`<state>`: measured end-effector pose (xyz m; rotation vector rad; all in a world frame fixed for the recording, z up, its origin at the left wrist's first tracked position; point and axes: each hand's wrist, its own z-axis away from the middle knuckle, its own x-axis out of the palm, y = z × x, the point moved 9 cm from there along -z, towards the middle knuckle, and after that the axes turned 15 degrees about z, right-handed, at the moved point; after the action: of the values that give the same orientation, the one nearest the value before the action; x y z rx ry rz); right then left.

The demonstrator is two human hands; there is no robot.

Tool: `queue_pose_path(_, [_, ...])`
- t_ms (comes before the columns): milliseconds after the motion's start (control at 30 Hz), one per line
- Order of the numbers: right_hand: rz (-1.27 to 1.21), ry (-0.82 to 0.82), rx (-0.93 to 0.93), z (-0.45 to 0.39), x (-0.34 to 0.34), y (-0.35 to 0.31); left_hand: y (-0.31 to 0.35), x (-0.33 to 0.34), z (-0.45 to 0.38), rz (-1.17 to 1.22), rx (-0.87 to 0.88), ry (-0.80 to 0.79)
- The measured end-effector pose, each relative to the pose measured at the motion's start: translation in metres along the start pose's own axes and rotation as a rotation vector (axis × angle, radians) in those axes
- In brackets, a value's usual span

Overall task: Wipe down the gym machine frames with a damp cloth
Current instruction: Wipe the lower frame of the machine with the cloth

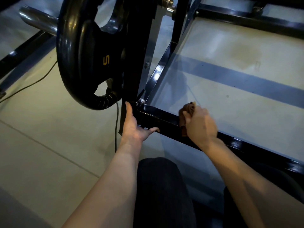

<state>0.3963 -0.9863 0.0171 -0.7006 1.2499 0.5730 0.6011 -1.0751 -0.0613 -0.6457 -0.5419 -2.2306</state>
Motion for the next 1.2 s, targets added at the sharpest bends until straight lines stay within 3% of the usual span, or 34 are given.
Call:
queue_pose_path(100, [0.031, -0.043, -0.135, 0.009, 0.003, -0.030, 0.001, 0.001, 0.001, 0.012, 0.009, -0.003])
queue_pose_path(167, [0.086, -0.049, -0.157, 0.014, 0.000, -0.010, 0.000, -0.001, 0.000, 0.008, 0.005, 0.014])
queue_pose_path(267, [0.087, -0.049, -0.021, 0.004, -0.004, 0.035, 0.001, 0.001, 0.001, -0.004, -0.003, -0.010])
queue_pose_path(333, [0.030, -0.045, 0.043, -0.005, -0.002, 0.033, -0.002, 0.000, 0.004, -0.007, -0.004, 0.012])
queue_pose_path(467, [0.028, -0.025, -0.125, 0.009, 0.001, -0.018, -0.001, 0.000, 0.005, -0.029, 0.001, 0.007])
queue_pose_path(533, [0.105, -0.055, -0.157, 0.017, -0.002, 0.001, -0.001, 0.000, 0.008, -0.047, 0.001, 0.022])
queue_pose_path(700, [0.064, -0.047, 0.105, 0.006, -0.009, 0.076, -0.007, 0.006, 0.019, -0.149, 0.047, 0.102])
queue_pose_path(833, [0.055, -0.042, -0.047, 0.009, -0.001, 0.024, -0.016, 0.014, 0.035, -0.167, 0.148, 0.245])
queue_pose_path(900, [0.104, -0.039, -0.117, 0.021, -0.004, 0.030, -0.026, 0.021, 0.039, -0.156, 0.152, 0.257])
queue_pose_path(1067, [0.094, -0.043, 0.081, 0.012, -0.013, 0.107, -0.037, 0.034, 0.037, -0.332, 0.194, 0.297])
queue_pose_path(1133, [0.018, -0.045, 0.108, 0.005, -0.008, 0.095, -0.045, 0.041, 0.044, -0.448, 0.235, 0.310])
queue_pose_path(1200, [-0.010, -0.024, 0.014, 0.009, -0.003, 0.062, -0.067, 0.041, 0.052, -0.386, 0.161, 0.323])
